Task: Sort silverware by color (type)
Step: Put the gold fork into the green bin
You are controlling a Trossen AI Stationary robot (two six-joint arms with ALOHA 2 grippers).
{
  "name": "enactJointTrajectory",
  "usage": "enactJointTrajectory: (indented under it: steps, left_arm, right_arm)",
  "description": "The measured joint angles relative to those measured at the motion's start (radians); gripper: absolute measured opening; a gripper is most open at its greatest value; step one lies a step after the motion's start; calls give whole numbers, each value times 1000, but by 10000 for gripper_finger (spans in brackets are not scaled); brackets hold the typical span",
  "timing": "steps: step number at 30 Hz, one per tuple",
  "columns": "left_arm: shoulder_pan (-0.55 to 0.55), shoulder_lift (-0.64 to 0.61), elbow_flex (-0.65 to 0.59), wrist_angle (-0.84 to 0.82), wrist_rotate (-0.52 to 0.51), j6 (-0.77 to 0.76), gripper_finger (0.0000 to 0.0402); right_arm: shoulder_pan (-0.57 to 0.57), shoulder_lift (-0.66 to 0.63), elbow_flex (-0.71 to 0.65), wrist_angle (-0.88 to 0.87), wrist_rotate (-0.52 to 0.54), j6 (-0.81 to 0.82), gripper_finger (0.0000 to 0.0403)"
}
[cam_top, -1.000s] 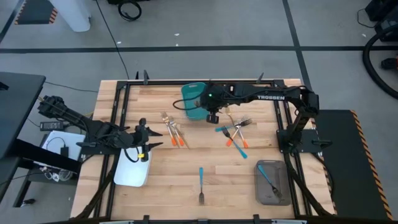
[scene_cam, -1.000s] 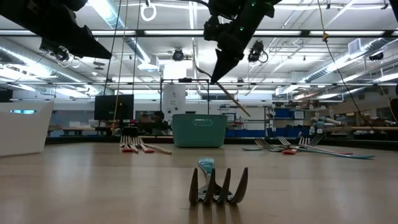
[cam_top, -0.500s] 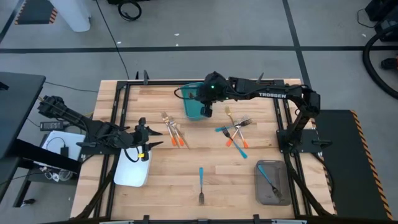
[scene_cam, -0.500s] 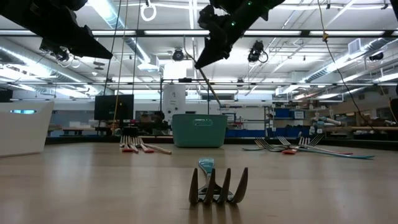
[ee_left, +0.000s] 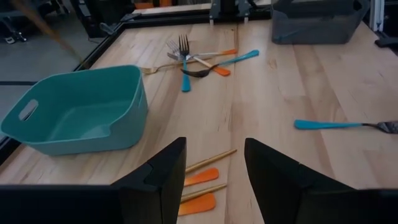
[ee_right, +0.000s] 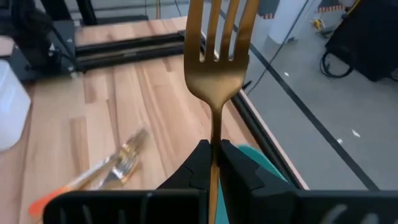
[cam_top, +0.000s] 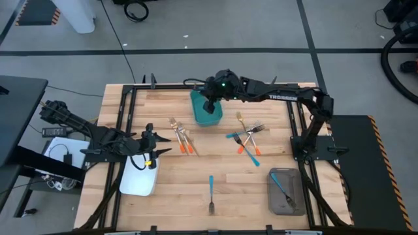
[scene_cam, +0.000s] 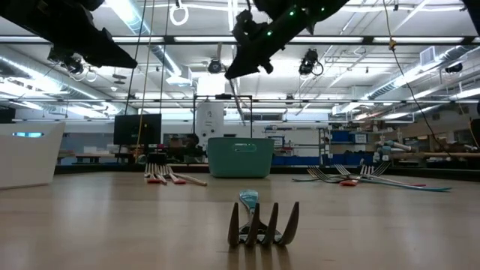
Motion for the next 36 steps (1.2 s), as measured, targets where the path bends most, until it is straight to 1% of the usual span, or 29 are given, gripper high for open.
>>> enactJointTrajectory:
  steps: [5, 8, 18, 20, 21, 29, 33, 36]
  left_arm:
    - [0, 0, 0, 8, 0, 7, 172]
    - [0, 0, 0, 9, 0, 9, 172]
    - [42, 0, 0, 17, 0, 7, 172]
    - [51, 0, 0, 18, 1, 4, 172]
    - [53, 0, 0, 19, 1, 4, 172]
    - [53, 0, 0, 32, 2, 5, 172]
    - [53, 0, 0, 33, 2, 6, 172]
    - [53, 0, 0, 33, 4, 7, 172]
  right_arm:
    - [-3, 47, -1, 40, -17, 34, 27]
    - [-9, 70, -1, 32, -16, 56, 27]
    - [-40, 107, 13, -23, 10, 102, 27]
    - [-47, 124, 16, -9, 22, 113, 27]
    - [-51, 129, 15, -34, 24, 122, 27]
    - [-58, 200, 14, -66, 14, 174, 27]
    - [-65, 212, 14, -75, 13, 208, 27]
    - [-74, 213, 14, -116, 7, 224, 27]
